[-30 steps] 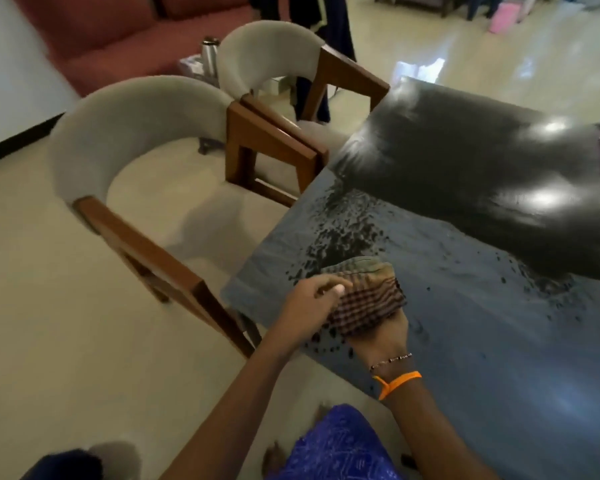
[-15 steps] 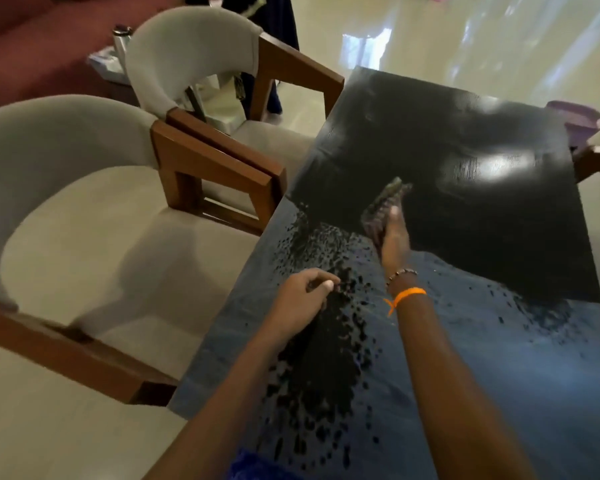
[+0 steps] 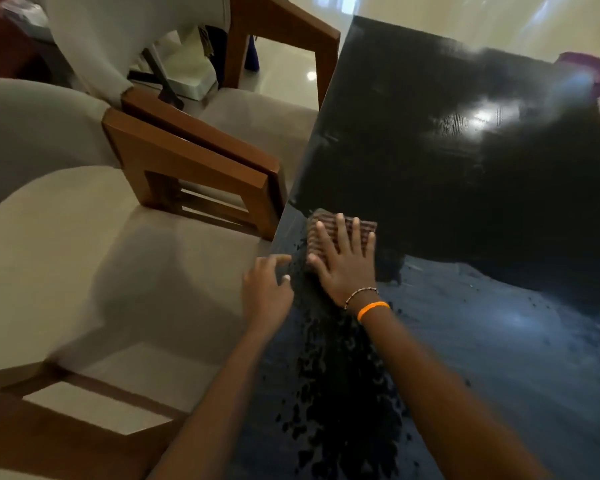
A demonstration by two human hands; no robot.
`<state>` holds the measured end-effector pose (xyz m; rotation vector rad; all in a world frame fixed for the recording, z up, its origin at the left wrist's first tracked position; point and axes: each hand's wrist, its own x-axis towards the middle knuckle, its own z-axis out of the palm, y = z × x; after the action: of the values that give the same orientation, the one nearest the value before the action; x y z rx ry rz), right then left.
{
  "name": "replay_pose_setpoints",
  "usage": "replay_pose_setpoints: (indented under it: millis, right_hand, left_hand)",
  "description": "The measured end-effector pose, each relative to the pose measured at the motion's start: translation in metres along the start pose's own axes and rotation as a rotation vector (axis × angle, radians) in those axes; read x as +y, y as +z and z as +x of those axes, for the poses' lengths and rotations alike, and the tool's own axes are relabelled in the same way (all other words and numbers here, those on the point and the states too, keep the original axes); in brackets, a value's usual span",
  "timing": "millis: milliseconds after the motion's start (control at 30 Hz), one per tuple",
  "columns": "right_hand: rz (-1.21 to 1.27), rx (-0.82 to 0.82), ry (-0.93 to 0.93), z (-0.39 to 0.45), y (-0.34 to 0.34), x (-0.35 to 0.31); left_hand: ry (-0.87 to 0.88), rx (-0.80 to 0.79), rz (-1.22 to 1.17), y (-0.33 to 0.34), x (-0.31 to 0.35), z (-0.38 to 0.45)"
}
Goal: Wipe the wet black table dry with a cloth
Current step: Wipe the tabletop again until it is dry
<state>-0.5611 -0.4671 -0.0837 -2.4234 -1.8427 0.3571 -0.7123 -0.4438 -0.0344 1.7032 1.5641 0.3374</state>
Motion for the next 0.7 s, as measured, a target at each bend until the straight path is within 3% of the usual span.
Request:
replay_pose_setpoints:
  millis: [100,167,367,533,700]
  right_hand:
    - [-0.025,0.005,-0.193,0.010,0.010,-0.025]
    - [-0.040,0.031,-0.227,0.028,0.012,-0.027]
    - [-0.019,0.071,-0.030,0.120,-0.004,-0.017]
    - [-0.015,-0.015,0.070,0.187,-0.024,-0.002]
    - [-0.002,-0.018,0.069,0.170,-0.021,-0.014]
  left_hand:
    - [-0.067,0.049,-0.017,-0.002,-0.010,0.019]
    - [-0.080,0.061,-0.069,-0.002,-0.013,0.028]
    - [-0.011,0.031,-0.100,0.001,-0.013,0.044]
    - [0.085,-0.014,-0.037,0.002,-0.015,0.043]
    - [0.130,-0.004,-0.009,-0.001,-0.012,0.054]
